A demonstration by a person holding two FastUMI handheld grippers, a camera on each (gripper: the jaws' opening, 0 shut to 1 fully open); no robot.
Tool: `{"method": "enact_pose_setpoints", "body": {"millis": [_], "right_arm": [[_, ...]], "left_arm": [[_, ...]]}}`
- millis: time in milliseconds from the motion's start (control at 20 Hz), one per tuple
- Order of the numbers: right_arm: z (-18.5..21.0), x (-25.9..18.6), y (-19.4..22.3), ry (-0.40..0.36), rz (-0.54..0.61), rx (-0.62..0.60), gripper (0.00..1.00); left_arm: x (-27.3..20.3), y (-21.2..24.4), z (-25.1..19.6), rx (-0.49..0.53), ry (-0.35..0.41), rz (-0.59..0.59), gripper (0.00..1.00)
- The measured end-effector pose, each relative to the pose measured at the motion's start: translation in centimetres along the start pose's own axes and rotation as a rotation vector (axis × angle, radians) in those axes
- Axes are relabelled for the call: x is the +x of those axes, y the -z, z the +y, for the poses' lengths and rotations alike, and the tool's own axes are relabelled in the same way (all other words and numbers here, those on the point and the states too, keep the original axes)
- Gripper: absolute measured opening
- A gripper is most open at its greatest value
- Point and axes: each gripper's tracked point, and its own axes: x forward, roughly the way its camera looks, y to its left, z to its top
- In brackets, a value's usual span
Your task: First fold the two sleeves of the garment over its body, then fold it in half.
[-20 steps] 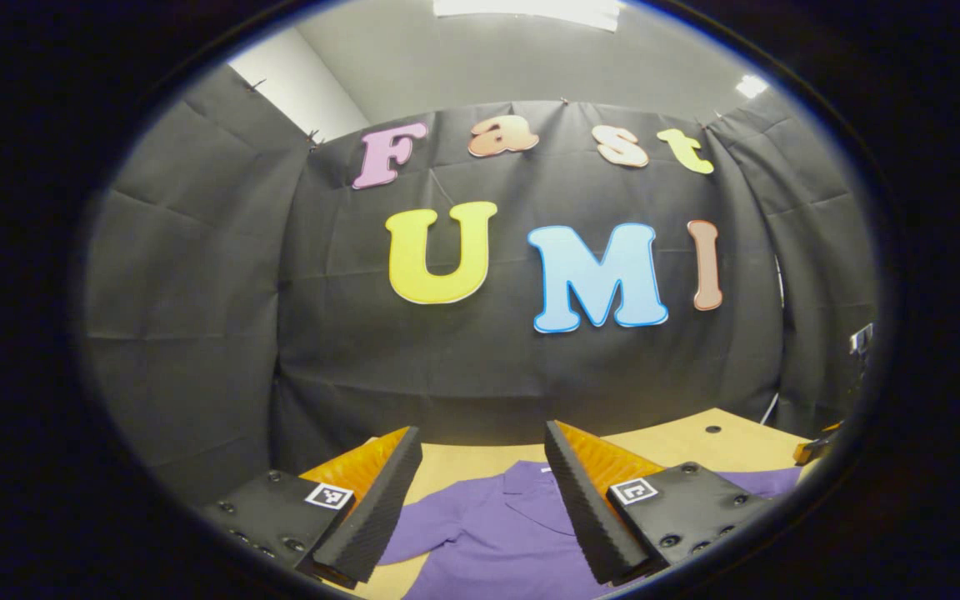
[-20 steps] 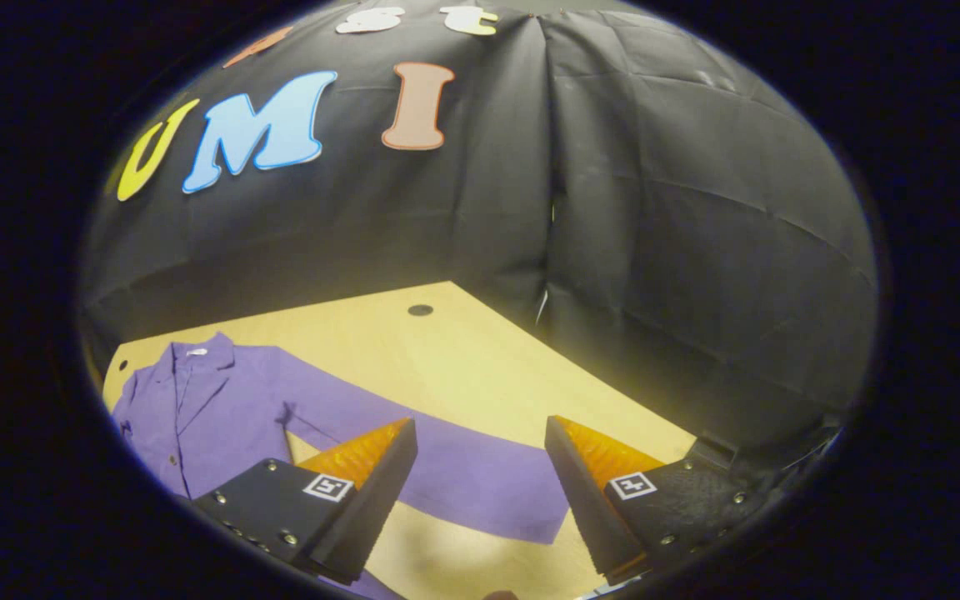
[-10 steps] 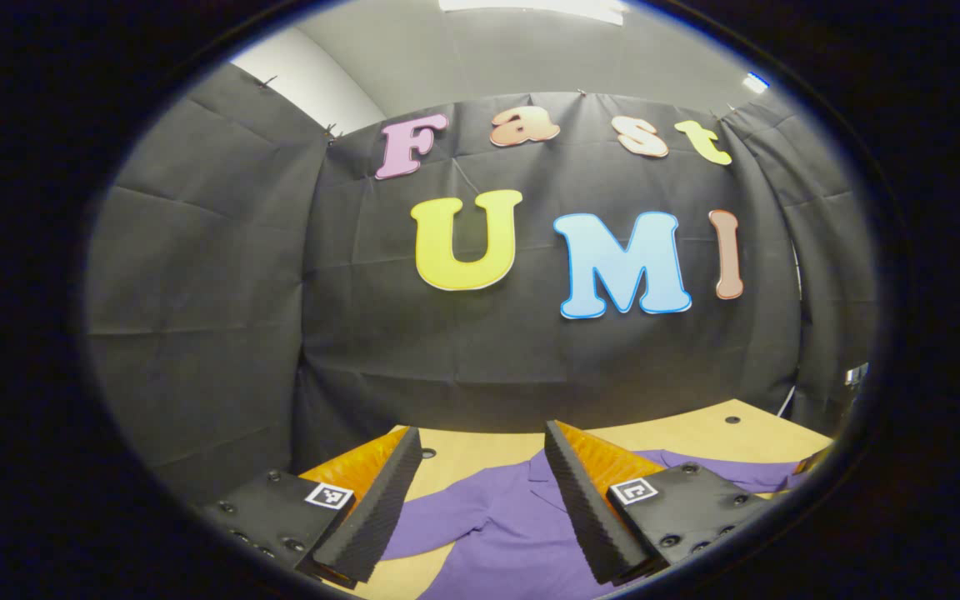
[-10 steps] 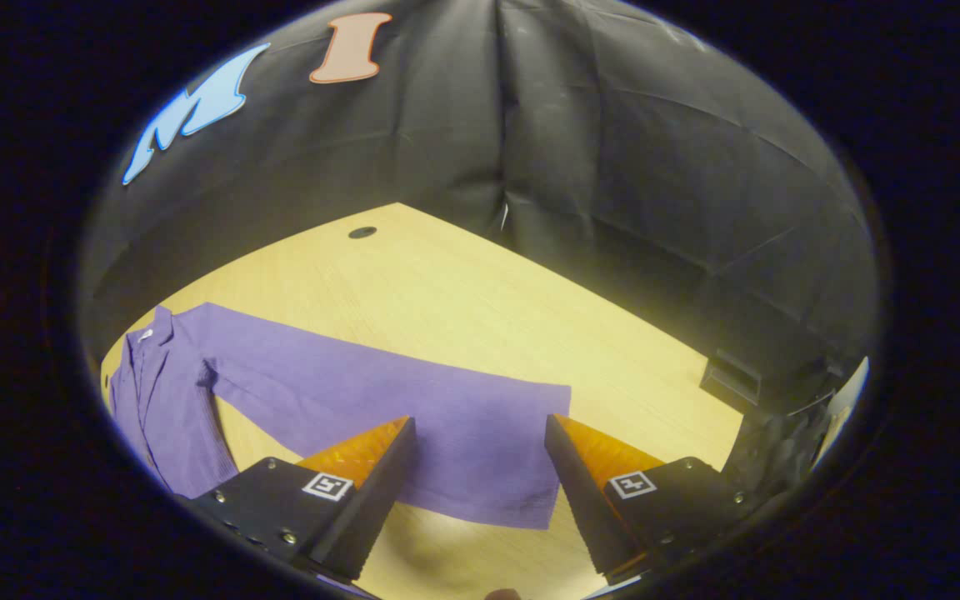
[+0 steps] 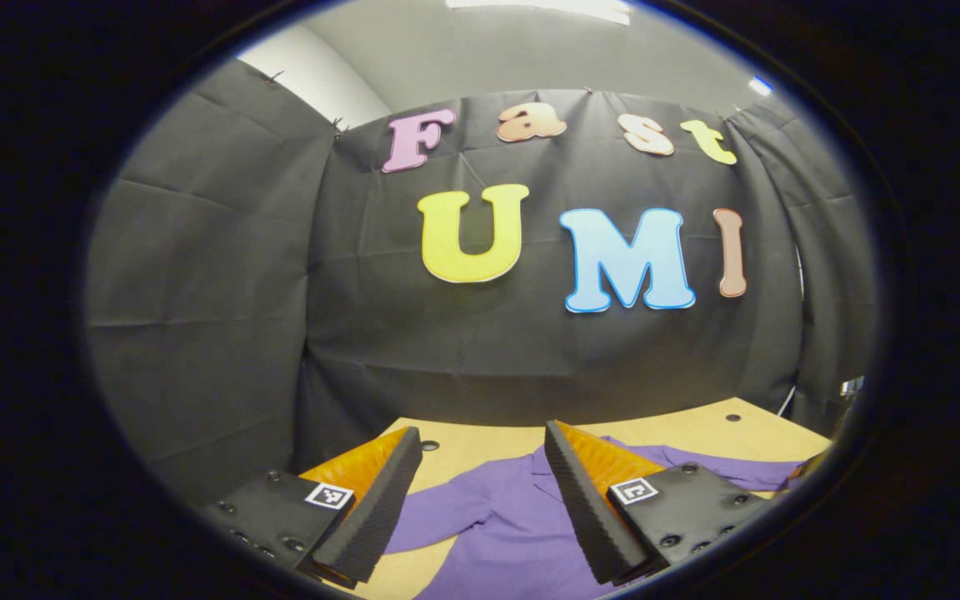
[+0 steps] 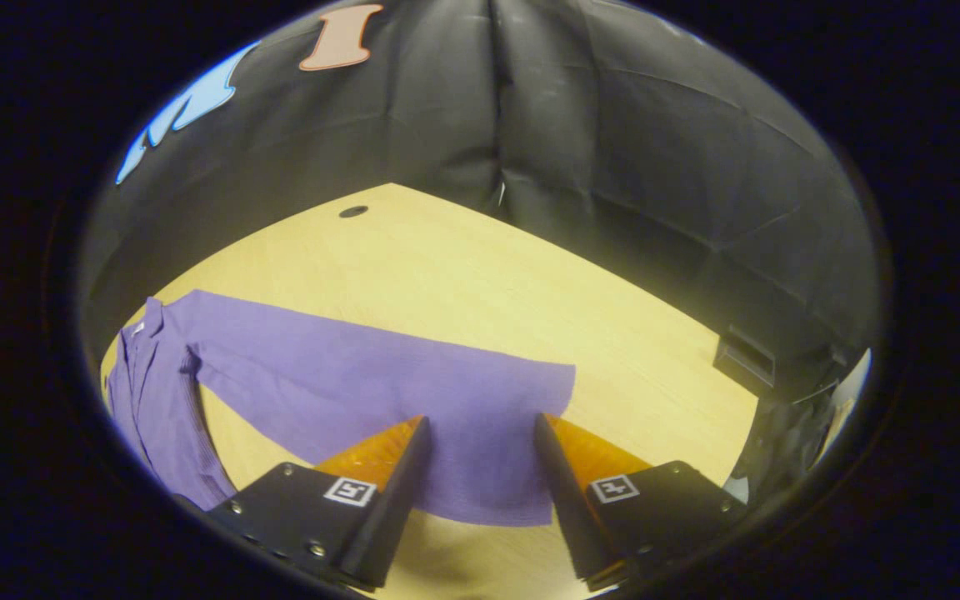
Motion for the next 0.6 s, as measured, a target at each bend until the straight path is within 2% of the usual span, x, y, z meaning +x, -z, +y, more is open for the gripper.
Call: {"method": "enact_pose_setpoints", "body": {"millis": [50, 250, 300, 350, 400, 600], "right_arm": [[0.4, 0.1, 0.0, -0.022, 0.003, -0.006, 0.74], [1.0, 0.0, -0.2, -0.034, 0.009, 0.006, 0.15], [1.2, 0.1, -0.2, -0.042, 0.011, 0.009, 0.08], [1.4, 0.0, -0.4, -0.046, 0.010, 0.025, 0.07], [1.9, 0.0, -0.5, -0.066, 0.016, 0.043, 0.01], [3.2, -1.4, -2.8, -0.132, -0.021, 0.126, 0.01]], "left_arm": [[0.0, -0.1, 0.0, 0.001, 0.000, -0.004, 0.98], [-0.5, -0.2, 0.6, 0.011, -0.008, -0.015, 0.97], [-0.6, -0.1, 0.8, 0.010, -0.010, -0.012, 0.97], [-0.7, 0.1, 0.9, 0.010, -0.013, -0.010, 0.97], [-0.8, 0.2, 1.2, 0.009, -0.016, -0.008, 0.98], [-1.0, 0.0, 1.7, 0.018, -0.022, -0.007, 0.98]]}}
